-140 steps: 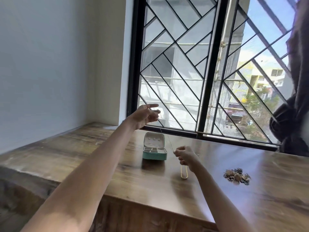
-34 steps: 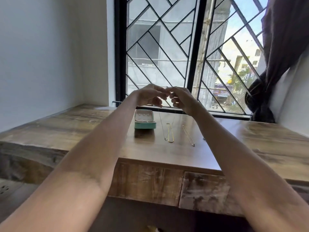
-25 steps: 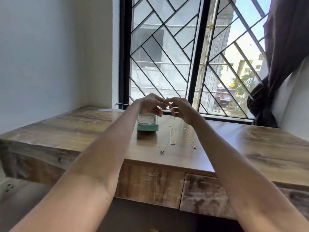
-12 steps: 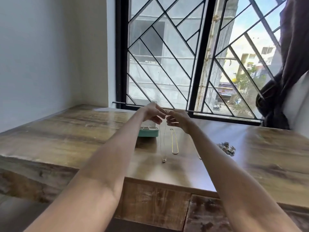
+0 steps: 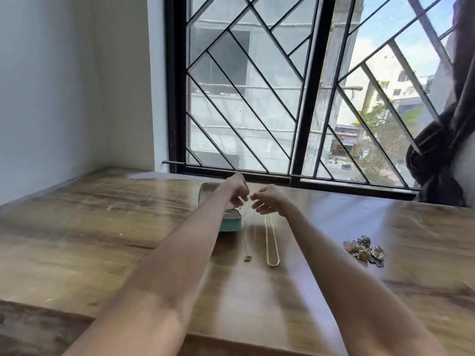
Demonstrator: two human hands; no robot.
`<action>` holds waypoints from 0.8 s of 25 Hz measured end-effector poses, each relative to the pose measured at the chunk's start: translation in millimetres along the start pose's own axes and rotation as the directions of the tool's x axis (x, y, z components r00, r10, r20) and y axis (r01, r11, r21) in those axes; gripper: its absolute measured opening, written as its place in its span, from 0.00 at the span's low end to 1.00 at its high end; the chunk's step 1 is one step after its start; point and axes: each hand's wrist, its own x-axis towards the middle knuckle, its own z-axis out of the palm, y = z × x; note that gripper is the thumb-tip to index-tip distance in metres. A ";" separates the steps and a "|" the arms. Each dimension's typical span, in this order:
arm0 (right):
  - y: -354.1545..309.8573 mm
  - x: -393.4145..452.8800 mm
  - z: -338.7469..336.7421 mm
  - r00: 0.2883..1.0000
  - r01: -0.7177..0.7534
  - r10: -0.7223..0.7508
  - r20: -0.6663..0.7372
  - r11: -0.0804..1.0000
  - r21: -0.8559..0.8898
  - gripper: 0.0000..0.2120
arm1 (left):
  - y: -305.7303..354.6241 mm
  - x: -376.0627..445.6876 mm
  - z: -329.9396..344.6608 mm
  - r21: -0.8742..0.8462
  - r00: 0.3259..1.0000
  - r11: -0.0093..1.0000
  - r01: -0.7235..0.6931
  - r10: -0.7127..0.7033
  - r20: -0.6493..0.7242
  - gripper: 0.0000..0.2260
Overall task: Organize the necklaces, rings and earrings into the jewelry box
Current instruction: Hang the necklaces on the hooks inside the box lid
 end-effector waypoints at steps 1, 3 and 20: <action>3.2 10.5 2.1 1.000 -0.008 0.008 0.007 0.998 -0.067 0.11 | -0.2 7.0 3.1 0.031 1.000 0.999 0.018 -0.018 -0.010 0.12; 10.4 32.5 7.0 1.000 -0.002 0.003 0.001 0.982 -0.187 0.12 | 1.6 17.4 8.9 0.084 0.999 0.996 0.040 -0.038 -0.030 0.13; 28.7 36.9 10.9 0.957 0.071 -0.227 -0.183 0.791 -0.607 0.20 | -6.0 22.9 9.7 0.180 0.977 0.974 -0.137 0.162 -0.136 0.17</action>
